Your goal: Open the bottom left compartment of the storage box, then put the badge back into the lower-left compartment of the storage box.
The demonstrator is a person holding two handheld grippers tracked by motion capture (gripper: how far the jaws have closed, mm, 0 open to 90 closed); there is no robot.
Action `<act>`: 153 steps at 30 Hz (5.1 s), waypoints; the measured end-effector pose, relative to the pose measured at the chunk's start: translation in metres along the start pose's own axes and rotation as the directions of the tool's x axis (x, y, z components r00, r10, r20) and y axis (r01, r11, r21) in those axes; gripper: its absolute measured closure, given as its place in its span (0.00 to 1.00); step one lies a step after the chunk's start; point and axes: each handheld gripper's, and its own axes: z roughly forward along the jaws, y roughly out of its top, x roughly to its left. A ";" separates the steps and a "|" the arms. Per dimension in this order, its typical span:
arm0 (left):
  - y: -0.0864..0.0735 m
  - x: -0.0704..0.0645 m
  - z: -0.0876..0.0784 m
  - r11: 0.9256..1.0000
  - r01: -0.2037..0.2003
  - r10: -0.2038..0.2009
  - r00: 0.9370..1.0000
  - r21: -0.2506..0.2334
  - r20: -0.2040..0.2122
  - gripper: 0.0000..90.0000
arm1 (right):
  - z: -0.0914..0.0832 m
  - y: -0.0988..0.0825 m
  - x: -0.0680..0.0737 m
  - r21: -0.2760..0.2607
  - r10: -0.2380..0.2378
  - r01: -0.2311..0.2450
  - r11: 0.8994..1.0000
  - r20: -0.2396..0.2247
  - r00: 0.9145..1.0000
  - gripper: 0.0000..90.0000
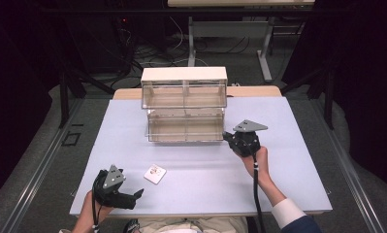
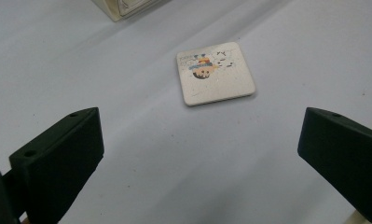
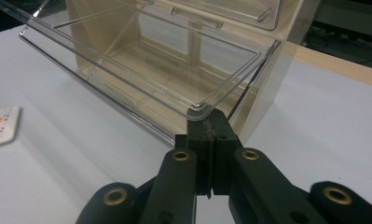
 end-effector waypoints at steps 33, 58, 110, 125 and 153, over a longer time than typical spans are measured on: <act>0.000 0.000 0.000 1.000 -0.001 0.001 1.000 0.006 0.004 0.00 | 0.006 0.025 -0.011 -0.074 0.013 -0.012 0.997 0.026 1.000 1.00; 0.000 0.000 0.002 1.000 0.011 -0.011 1.000 0.005 -0.006 0.00 | 0.018 0.038 -0.012 -0.098 0.016 -0.014 0.995 0.023 1.000 1.00; 0.010 -0.008 0.011 1.000 0.010 -0.010 1.000 0.000 -0.010 0.00 | 0.022 0.035 -0.014 -0.083 0.043 -0.041 0.996 0.022 0.999 1.00; 0.030 -0.023 0.044 0.998 0.006 -0.006 1.000 0.064 0.003 0.00 | 0.023 0.035 -0.011 -0.065 0.038 -0.037 0.997 0.017 0.999 1.00; 0.038 -0.021 0.073 0.988 0.090 -0.086 0.996 0.126 -0.035 0.40 | 0.023 0.035 -0.009 -0.058 0.044 -0.042 0.997 0.022 0.999 0.99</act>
